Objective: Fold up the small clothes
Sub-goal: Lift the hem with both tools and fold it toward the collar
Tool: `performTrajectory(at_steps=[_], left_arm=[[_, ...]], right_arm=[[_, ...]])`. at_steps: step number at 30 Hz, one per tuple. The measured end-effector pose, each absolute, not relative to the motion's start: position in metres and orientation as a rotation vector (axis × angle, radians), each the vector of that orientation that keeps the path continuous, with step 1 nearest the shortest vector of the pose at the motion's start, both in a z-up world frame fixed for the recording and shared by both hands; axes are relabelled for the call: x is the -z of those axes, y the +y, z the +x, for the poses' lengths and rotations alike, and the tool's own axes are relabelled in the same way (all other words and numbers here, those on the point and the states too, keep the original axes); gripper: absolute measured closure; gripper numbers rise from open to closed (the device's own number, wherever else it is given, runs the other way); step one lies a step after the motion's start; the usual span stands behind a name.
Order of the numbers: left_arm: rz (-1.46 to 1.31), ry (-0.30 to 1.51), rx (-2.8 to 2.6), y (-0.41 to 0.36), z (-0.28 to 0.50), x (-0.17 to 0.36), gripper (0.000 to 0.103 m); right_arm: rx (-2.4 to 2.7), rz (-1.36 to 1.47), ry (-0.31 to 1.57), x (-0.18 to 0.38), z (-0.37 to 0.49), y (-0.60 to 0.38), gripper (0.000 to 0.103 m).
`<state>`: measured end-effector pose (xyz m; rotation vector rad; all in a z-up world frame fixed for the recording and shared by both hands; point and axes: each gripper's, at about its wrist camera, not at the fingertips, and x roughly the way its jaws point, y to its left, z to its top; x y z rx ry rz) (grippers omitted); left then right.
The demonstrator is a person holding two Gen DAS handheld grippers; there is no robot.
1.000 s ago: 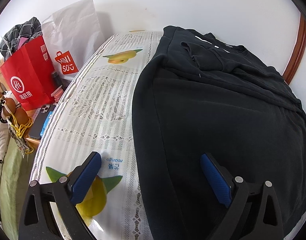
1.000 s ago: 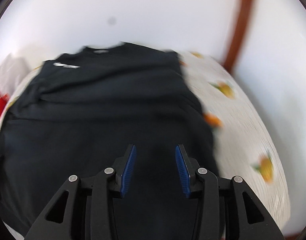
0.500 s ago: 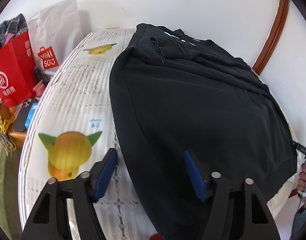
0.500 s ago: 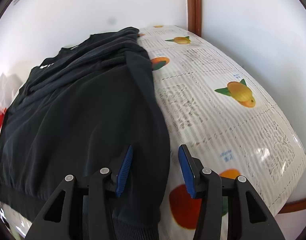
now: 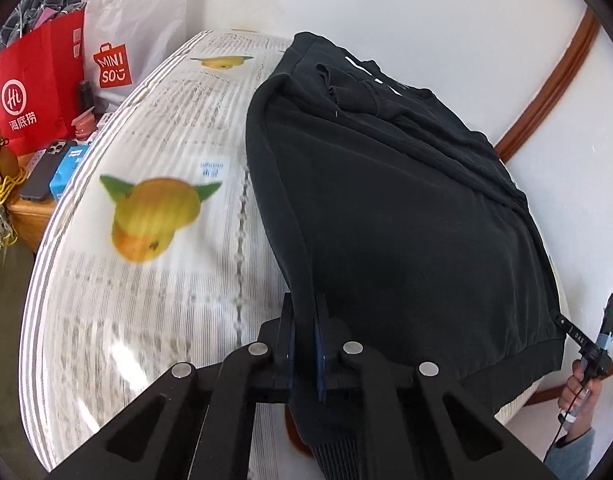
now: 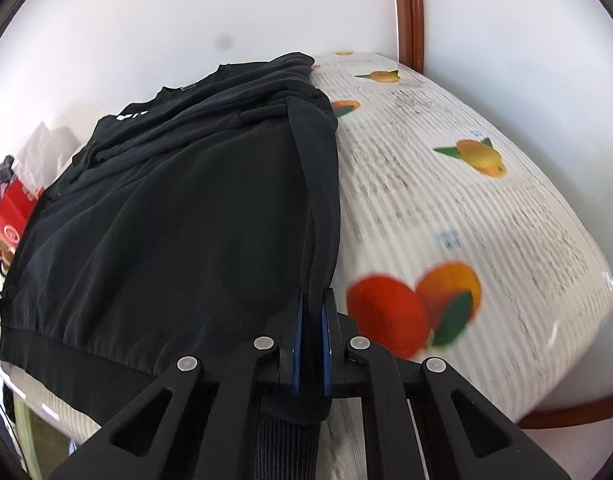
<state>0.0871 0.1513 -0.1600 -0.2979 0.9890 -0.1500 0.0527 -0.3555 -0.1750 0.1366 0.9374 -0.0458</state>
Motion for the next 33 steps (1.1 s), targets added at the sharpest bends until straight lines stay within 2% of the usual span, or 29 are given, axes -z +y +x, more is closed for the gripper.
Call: performTrajectory(at_steps=[6,8,10,12,16,18,19,20,21,22,33], left_arm=[[-0.252,0.982,0.169,0.146,0.079,0.161,0.09],[-0.259,0.974,0.177,0.145,0.077,0.161,0.084],[-0.273,0.968,0.207,0.142,0.077,0.16,0.066],[-0.268,0.963,0.222,0.135,0.077,0.159,0.059],[-0.176,0.963,0.171,0.119,0.079,0.157,0.06],[-0.124,0.975,0.15,0.113,0.079,0.157,0.062],[-0.081,0.984,0.134,0.11,0.078,0.156,0.074],[-0.055,0.988,0.122,0.108,0.078,0.155,0.082],[-0.036,0.992,0.12,0.108,0.076,0.155,0.091],[-0.044,0.993,0.131,0.11,0.074,0.154,0.094],[-0.166,0.886,0.231,0.133,0.072,0.11,0.095]], right_arm=[[0.031,0.158,0.94,0.174,0.041,-0.358,0.086],[0.021,0.168,0.926,0.176,0.041,-0.357,0.075],[-0.002,0.168,0.905,0.178,0.041,-0.354,0.065],[0.003,0.165,0.885,0.179,0.046,-0.35,0.061],[0.047,0.152,0.861,0.18,0.054,-0.34,0.06],[0.059,0.1,0.871,0.18,0.056,-0.331,0.08],[0.042,0.093,0.875,0.179,0.055,-0.328,0.09],[0.034,0.09,0.879,0.179,0.054,-0.328,0.093],[0.034,0.078,0.88,0.178,0.052,-0.329,0.094],[0.034,0.073,0.877,0.177,0.05,-0.331,0.095],[-0.039,0.218,0.758,0.134,0.03,-0.355,0.095]])
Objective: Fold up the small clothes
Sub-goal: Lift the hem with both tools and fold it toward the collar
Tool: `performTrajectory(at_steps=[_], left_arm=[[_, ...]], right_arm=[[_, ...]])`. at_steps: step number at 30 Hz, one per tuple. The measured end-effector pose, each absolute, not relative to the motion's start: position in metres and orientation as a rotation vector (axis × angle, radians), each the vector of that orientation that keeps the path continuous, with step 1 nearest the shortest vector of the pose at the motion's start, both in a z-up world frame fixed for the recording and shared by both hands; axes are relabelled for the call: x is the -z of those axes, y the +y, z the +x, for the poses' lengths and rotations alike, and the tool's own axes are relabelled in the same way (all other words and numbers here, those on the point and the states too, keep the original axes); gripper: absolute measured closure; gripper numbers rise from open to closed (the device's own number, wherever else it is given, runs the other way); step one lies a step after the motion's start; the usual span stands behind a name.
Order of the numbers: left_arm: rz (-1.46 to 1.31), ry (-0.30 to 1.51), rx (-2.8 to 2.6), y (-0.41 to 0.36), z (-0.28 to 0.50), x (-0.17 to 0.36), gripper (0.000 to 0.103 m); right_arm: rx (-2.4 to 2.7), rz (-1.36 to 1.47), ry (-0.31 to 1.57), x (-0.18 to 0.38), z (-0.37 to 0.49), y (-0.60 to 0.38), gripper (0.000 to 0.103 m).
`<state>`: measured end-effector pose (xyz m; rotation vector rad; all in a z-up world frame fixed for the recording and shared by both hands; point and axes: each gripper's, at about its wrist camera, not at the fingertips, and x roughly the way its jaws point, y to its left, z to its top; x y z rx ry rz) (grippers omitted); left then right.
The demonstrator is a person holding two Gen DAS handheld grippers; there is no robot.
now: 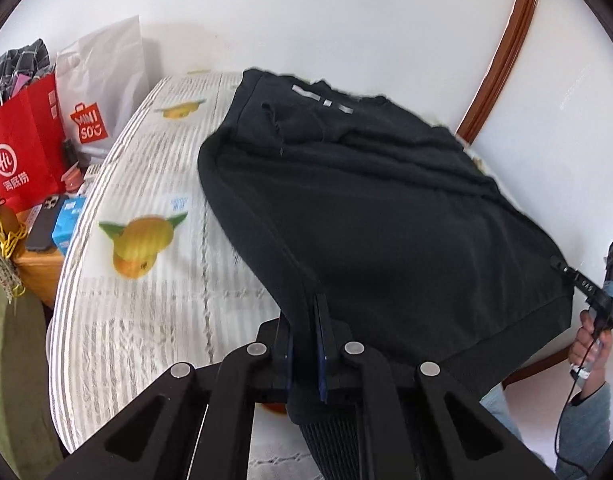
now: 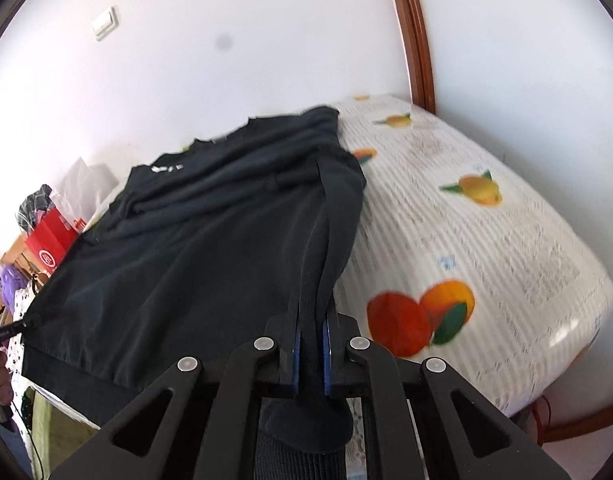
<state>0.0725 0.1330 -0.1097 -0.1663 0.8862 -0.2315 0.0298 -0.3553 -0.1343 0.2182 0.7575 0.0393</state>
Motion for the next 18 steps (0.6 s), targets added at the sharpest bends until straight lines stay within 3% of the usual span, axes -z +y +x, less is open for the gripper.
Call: performTrajectory(at_steps=[10,18], left_arm=[[-0.226,0.743,0.195,0.136,0.137,0.051,0.095],[-0.217,0.725,0.128,0.132,0.208,0.04,0.095]], right_arm=[[-0.055,0.234,0.637,0.09,0.071,-0.354,0.096],[-0.065,0.289,0.598,0.064,0.149,-0.362,0.096]])
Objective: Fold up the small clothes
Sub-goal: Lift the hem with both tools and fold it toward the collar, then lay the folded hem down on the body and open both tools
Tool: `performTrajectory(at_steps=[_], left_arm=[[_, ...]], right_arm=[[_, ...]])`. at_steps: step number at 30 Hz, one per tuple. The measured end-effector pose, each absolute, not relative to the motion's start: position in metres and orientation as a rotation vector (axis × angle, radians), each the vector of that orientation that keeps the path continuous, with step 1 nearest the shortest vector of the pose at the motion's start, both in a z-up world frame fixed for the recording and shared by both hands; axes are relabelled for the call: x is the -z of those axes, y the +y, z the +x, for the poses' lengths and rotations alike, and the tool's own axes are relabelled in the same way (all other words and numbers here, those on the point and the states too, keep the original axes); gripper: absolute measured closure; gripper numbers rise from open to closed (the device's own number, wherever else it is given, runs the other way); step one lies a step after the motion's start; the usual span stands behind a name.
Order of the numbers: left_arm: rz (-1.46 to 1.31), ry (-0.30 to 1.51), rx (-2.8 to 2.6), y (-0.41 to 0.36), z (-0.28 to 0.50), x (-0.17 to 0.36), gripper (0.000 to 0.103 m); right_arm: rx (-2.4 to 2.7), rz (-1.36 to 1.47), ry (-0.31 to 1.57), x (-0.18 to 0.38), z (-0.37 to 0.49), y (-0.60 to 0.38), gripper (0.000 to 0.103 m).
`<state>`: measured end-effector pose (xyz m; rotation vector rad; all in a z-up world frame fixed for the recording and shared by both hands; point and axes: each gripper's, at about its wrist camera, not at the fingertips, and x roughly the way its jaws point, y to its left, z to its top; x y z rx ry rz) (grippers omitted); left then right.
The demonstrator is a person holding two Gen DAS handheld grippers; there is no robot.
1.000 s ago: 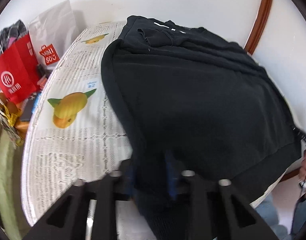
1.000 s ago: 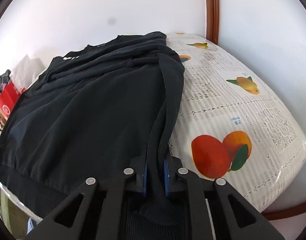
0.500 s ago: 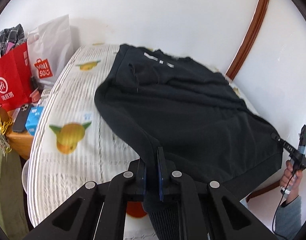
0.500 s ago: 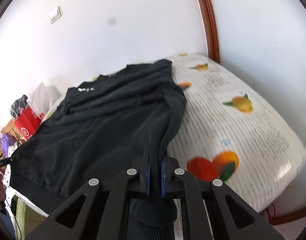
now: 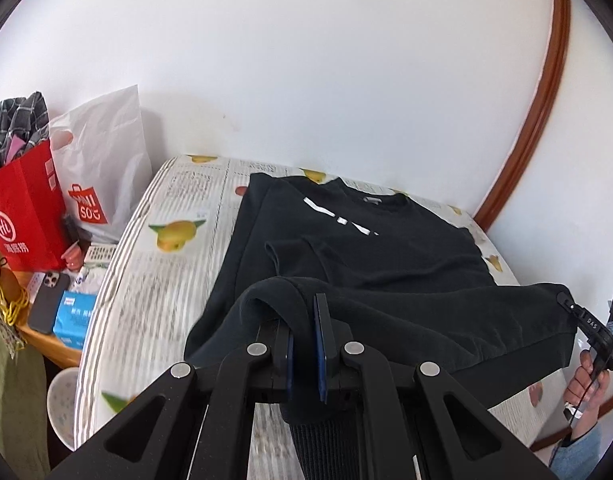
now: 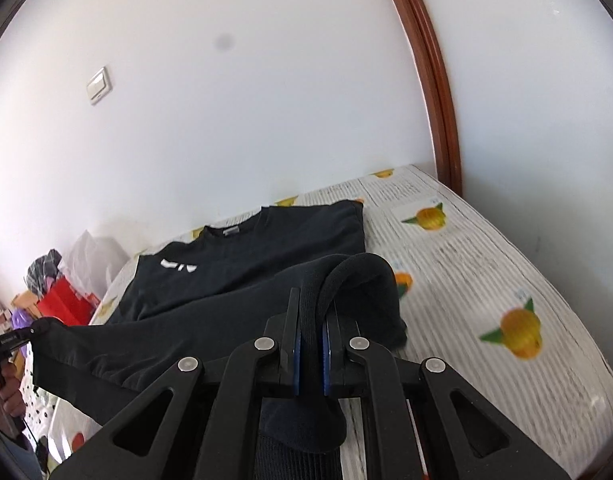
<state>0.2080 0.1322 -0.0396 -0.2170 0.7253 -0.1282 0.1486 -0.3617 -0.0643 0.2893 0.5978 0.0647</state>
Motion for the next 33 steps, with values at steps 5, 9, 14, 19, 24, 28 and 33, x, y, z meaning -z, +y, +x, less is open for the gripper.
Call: performTrajectory(at_steps=[5,9,14,19,24,28,33], left_arm=[[-0.206,0.755,0.096,0.127,0.252,0.05,0.095],[-0.204,0.785,0.064,0.126,0.282,0.066,0.095],[-0.199,0.834,0.026,0.129,0.307,0.091,0.094],[-0.206,0.875,0.014,0.131,0.322,0.114,0.092],[-0.203,0.903,0.005,0.129,0.329,0.127,0.091],[-0.188,0.906,0.025,0.129,0.325,0.125,0.084],[-0.181,0.911,0.095,0.135,0.3,0.12,0.062]], right_arm=[[-0.058,0.311,0.619,0.068,0.208,-0.359,0.096],[-0.051,0.358,0.66,0.082,0.247,-0.361,0.096],[-0.027,0.365,0.712,0.108,0.28,-0.364,0.096],[0.019,0.336,0.788,0.136,0.303,-0.367,0.095],[0.065,0.331,0.86,0.159,0.321,-0.366,0.094],[0.063,0.315,0.867,0.157,0.32,-0.366,0.086],[-0.05,0.18,0.82,0.133,0.28,-0.363,0.068]])
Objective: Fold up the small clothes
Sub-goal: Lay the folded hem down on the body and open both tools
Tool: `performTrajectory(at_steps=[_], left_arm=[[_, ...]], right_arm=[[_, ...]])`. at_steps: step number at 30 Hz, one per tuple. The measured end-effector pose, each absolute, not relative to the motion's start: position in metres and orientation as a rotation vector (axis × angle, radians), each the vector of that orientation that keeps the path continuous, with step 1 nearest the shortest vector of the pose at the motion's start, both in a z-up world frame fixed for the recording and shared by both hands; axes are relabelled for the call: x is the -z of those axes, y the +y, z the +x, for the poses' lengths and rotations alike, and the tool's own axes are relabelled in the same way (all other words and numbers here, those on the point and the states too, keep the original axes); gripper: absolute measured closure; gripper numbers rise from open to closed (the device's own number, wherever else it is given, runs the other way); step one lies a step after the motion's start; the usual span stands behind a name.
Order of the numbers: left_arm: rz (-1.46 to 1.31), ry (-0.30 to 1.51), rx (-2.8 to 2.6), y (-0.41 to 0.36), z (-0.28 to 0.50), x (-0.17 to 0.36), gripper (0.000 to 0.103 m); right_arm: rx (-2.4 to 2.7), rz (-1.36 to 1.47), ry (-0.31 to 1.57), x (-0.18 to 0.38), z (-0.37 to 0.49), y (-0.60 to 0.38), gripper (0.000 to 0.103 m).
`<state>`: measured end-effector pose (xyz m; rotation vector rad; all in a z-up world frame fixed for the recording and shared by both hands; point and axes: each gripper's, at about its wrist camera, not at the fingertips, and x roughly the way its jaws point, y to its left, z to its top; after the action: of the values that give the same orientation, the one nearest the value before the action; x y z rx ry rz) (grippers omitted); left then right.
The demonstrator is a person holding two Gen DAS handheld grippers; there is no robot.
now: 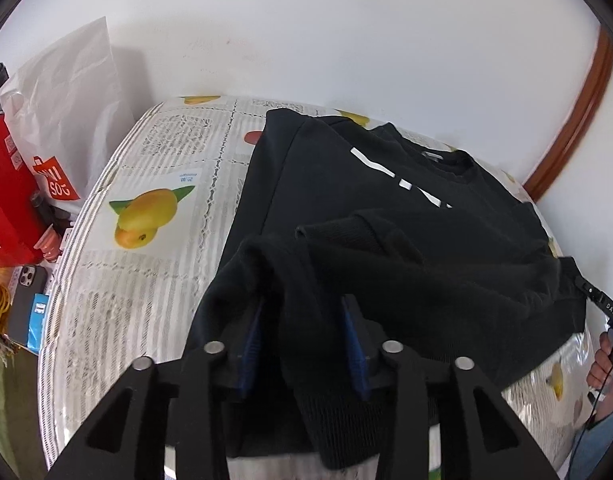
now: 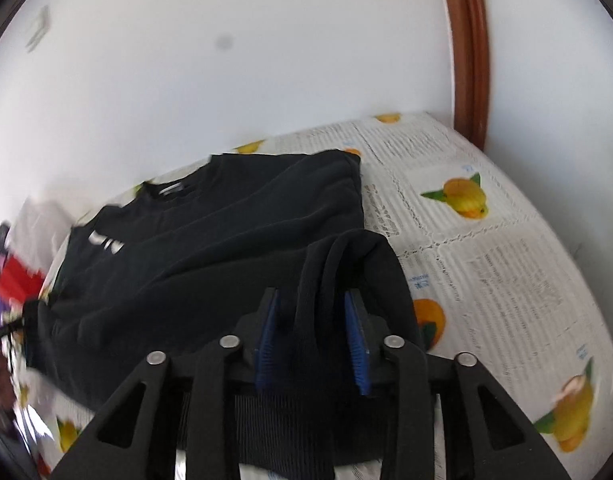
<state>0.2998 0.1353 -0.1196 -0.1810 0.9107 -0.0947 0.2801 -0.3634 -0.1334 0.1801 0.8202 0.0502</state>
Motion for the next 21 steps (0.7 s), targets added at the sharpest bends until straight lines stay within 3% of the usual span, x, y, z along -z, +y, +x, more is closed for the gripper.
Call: performTrajectory(at_steps=[3,15,17,19,21], left_arm=[[-0.175,0.885,0.097,0.146,0.278,0.119,0.051],[-0.208,0.937,0.027,0.179,0.258,0.143,0.052],[-0.237,0.957,0.05,0.182,0.258,0.151,0.053],[-0.242,0.951,0.059,0.183,0.256,0.155,0.071],[-0.264,0.949,0.097,0.182,0.251,0.155,0.084]], right_arm=[[-0.06,0.137,0.79,0.121,0.25,-0.373,0.068],[0.035,0.347,0.893,0.166,0.243,-0.42,0.068],[0.039,0.379,0.91,0.172,0.246,-0.419,0.074],[0.004,0.375,0.903,0.17,0.245,-0.416,0.088],[0.014,0.322,0.898,0.168,0.241,-0.41,0.093]])
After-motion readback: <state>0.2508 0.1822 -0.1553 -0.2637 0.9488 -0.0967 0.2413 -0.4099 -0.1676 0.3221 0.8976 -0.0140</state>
